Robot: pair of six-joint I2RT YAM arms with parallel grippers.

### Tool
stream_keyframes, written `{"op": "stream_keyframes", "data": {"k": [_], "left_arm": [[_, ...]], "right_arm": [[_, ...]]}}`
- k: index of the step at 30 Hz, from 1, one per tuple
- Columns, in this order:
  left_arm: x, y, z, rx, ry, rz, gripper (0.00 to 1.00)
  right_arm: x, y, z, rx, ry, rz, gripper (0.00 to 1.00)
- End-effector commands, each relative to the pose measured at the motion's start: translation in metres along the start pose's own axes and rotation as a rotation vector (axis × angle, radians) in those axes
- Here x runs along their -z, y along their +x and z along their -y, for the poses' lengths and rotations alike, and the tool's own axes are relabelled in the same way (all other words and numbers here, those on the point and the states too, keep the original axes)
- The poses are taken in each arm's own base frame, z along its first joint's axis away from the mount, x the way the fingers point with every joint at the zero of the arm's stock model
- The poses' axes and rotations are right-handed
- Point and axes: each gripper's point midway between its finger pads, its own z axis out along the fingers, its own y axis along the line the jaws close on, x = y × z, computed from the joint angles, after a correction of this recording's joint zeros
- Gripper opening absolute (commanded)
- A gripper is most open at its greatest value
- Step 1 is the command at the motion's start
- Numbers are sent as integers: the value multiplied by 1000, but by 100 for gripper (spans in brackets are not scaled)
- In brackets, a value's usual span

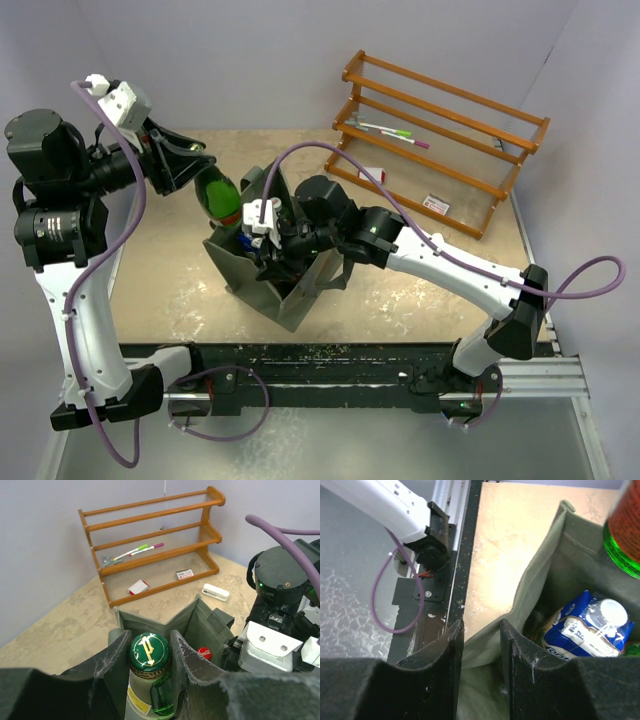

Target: Place the beverage into the canvas bag

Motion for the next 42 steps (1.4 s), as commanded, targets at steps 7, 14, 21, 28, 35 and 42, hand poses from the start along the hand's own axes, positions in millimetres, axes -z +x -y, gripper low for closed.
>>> {"op": "stream_keyframes", "data": {"k": [7, 14, 21, 28, 35, 42], "left_arm": [[0, -40, 19, -114, 112, 117, 0], [-8, -15, 17, -62, 126, 64, 0], [-22, 16, 29, -24, 194, 4, 0], [-28, 39, 47, 8, 323, -45, 0], [-25, 64, 62, -10, 418, -97, 0], [-25, 89, 64, -31, 435, -150, 0]], "right_arm": [[0, -5, -22, 50, -97, 19, 43], [-1, -8, -32, 80, -123, 21, 45], [-5, -4, -38, 115, -132, -3, 47], [-2, -4, -40, 157, -121, -7, 48], [-2, 1, -42, 172, -128, -14, 50], [2, -1, -46, 179, -137, -6, 51]]}}
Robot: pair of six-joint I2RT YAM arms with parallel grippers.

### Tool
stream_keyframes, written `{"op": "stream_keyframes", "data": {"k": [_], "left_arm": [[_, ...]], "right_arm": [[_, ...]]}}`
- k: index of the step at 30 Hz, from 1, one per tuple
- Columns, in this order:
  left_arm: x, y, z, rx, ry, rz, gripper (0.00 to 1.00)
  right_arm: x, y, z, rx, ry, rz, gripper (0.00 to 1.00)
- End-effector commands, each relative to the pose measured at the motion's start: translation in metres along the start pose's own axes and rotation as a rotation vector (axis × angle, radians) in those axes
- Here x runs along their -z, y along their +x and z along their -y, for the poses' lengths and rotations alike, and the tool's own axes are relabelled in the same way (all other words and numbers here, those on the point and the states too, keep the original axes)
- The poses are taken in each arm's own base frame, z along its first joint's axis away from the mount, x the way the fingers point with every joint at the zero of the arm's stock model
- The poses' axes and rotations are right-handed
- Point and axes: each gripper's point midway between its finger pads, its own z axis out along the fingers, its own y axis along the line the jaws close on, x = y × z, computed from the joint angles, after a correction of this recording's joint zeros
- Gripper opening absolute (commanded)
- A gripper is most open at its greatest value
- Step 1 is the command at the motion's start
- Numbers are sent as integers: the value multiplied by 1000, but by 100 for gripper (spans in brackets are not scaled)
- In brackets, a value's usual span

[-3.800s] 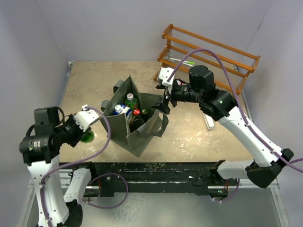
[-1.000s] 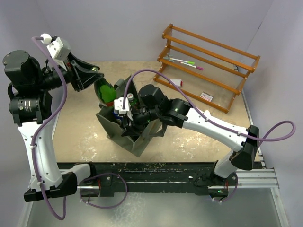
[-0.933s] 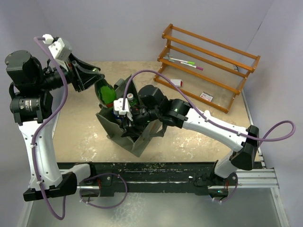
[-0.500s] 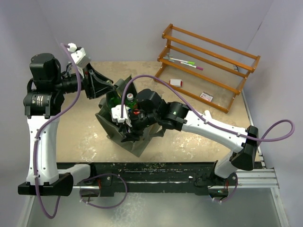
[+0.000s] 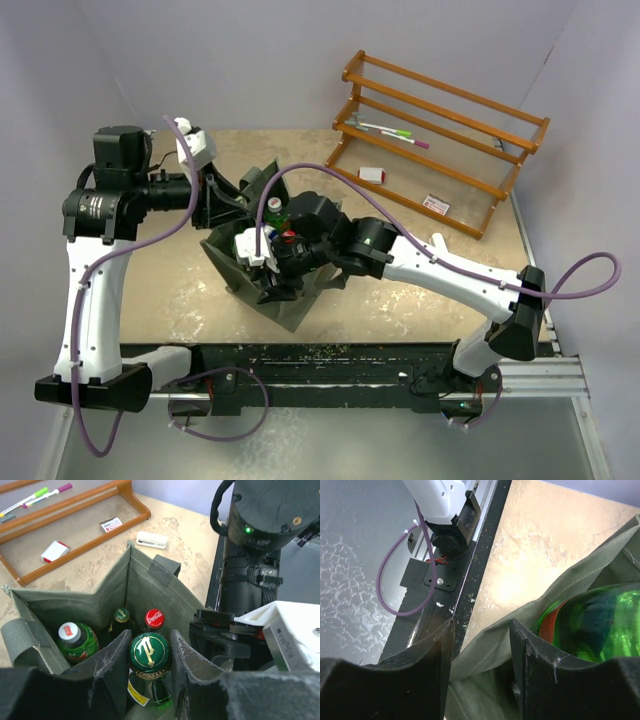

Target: Place the beverage into the canvas bag

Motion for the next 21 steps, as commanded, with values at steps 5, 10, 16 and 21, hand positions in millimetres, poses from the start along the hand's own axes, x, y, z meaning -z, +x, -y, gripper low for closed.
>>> {"op": "stream_keyframes", "data": {"k": [5, 10, 16, 21], "left_arm": [[-1, 4, 16, -143, 100, 14, 0], [-4, 21, 15, -160, 125, -29, 0], [-4, 38, 16, -177, 142, -68, 0], [-4, 52, 16, -195, 151, -104, 0]], "right_arm": [[20, -15, -13, 64, -5, 29, 52], [27, -20, -14, 82, 8, 40, 53], [36, -24, -14, 108, 33, 45, 55], [53, -26, -14, 115, 47, 32, 55]]}}
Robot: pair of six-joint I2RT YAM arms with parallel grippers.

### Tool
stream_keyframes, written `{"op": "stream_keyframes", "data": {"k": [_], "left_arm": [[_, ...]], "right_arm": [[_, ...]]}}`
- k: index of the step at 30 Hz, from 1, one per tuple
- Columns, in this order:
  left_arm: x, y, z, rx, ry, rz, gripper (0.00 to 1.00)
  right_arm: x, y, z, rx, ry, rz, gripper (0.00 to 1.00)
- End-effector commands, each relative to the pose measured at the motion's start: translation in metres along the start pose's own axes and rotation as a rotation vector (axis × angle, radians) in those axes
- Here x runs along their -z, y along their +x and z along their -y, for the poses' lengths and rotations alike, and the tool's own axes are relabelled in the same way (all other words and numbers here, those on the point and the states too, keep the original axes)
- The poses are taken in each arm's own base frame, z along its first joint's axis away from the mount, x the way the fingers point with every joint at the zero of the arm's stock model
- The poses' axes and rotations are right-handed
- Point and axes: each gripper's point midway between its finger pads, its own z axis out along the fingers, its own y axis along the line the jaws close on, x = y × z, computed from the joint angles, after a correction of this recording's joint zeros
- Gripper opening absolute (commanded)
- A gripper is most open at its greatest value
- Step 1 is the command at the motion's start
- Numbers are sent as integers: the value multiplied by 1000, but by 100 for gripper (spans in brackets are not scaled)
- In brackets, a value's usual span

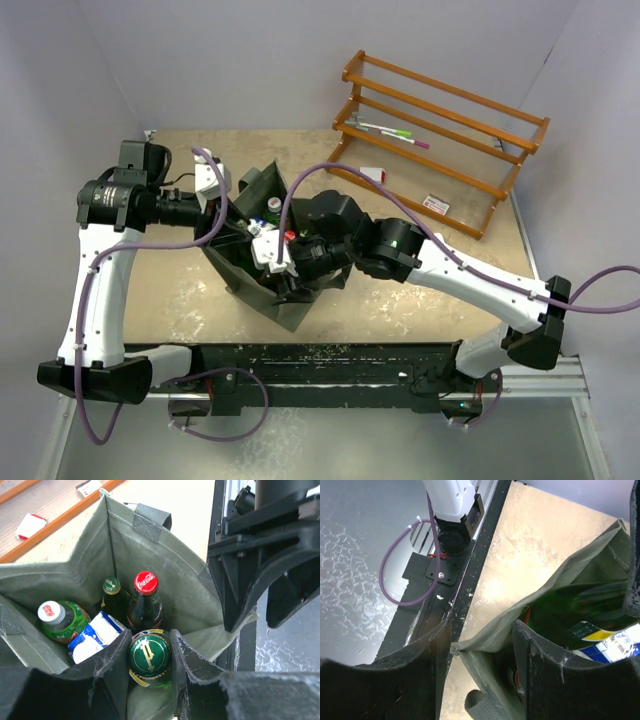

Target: Place the beverage into the canvas bag

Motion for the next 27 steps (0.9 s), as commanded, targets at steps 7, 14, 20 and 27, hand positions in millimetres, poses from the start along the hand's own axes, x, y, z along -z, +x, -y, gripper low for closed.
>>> {"op": "stream_keyframes", "data": {"k": [7, 14, 20, 27], "left_arm": [[-7, 11, 7, -132, 56, -17, 0], [-15, 32, 0, -167, 54, -101, 0], [-24, 48, -4, -193, 59, -159, 0], [-33, 69, -10, -194, 59, -224, 0]], "right_arm": [[63, -24, 31, 52, 152, 66, 55], [113, -23, 53, 43, 278, 98, 56], [138, -17, 61, 33, 347, 120, 57], [151, -14, 62, 29, 379, 132, 58]]}}
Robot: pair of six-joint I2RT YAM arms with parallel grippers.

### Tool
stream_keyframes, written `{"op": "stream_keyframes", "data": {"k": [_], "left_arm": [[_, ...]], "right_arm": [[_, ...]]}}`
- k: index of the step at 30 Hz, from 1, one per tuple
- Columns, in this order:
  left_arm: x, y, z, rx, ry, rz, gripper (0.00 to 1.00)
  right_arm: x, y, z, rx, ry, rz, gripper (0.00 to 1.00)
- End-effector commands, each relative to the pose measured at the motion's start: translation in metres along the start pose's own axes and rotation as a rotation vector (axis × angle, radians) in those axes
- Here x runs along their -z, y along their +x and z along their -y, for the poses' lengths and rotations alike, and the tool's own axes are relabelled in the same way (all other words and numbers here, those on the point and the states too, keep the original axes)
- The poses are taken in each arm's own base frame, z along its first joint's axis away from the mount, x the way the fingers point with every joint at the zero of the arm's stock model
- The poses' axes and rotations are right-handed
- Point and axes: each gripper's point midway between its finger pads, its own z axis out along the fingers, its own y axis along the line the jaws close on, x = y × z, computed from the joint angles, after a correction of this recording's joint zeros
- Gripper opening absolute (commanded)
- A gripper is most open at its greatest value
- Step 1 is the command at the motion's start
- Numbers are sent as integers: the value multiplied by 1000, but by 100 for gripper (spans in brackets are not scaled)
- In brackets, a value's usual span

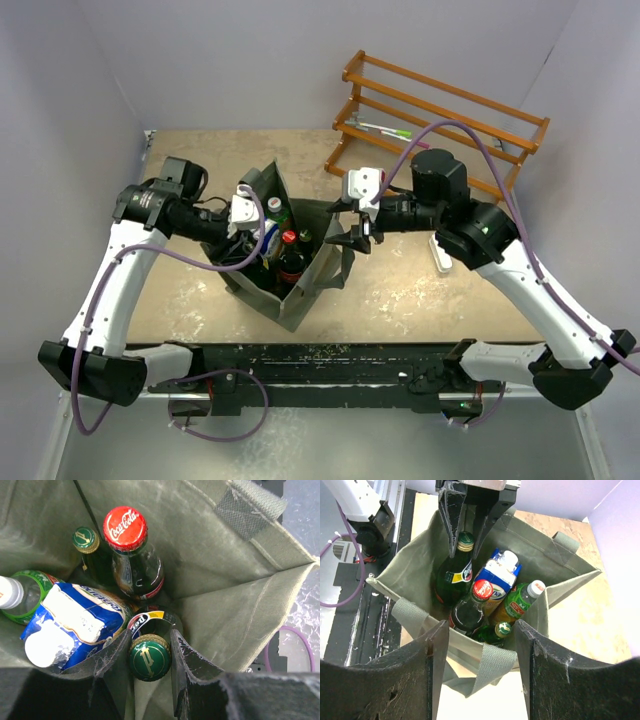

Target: Place the beverage into the canvas bag

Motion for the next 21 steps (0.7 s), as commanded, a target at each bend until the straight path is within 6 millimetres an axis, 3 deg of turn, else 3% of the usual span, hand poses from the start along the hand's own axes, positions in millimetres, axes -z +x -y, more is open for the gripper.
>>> {"op": "stream_keyframes", "data": {"k": [1, 21], "left_arm": [[-3, -8, -8, -90, -22, 24, 0], [-25, 35, -11, -67, 25, -101, 1]], "right_arm": [[7, -10, 1, 19, 8, 50, 58], [10, -3, -1, 9, 3, 61, 62]]}}
